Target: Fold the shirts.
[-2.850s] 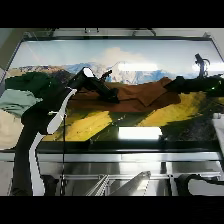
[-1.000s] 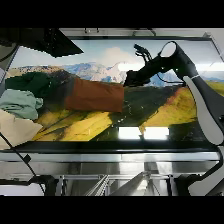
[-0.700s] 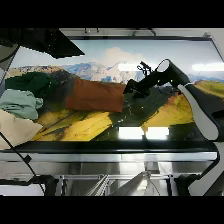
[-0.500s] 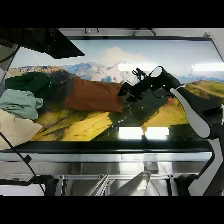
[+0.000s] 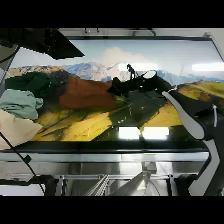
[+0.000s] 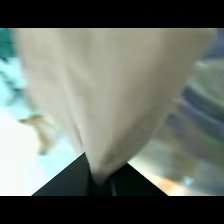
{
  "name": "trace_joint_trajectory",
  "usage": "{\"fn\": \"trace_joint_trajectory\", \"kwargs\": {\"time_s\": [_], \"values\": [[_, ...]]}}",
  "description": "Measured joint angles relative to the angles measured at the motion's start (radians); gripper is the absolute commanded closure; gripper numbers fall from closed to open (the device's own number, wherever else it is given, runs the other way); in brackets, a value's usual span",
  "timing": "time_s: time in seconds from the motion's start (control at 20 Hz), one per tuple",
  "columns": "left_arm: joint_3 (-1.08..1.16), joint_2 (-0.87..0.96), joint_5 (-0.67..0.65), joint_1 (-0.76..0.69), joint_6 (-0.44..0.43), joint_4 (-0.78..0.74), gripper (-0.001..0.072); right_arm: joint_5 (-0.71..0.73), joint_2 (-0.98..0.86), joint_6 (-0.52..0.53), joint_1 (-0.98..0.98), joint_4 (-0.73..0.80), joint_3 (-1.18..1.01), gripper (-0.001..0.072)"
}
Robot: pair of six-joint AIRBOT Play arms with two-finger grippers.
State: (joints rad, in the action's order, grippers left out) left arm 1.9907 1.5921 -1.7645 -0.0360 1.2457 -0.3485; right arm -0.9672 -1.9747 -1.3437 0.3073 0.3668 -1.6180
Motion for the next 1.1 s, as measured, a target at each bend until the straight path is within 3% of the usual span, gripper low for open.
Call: {"fn": "trace_joint_trajectory", "kwargs": {"time_s": [0.2, 0.5, 0.85, 1.1], "values": [[0.0, 0.0, -0.013, 0.0, 0.0, 0.0, 0.0706, -0.023, 0.206, -0.01, -0.132, 0.062, -0.003, 0.0692], [0.0, 0.0, -0.021, 0.0, 0.0, 0.0, 0.0706, -0.179, 0.515, -0.182, -0.578, 0.245, -0.025, 0.0692], [0.0, 0.0, -0.018, 0.0, 0.0, -0.001, 0.0706, -0.467, 0.548, -0.288, -1.155, 0.32, -0.073, 0.0692], [0.0, 0.0, -0.01, 0.0, 0.0, -0.001, 0.0706, -0.65, 0.54, -0.314, -1.37, 0.58, -0.078, 0.0692]]}}
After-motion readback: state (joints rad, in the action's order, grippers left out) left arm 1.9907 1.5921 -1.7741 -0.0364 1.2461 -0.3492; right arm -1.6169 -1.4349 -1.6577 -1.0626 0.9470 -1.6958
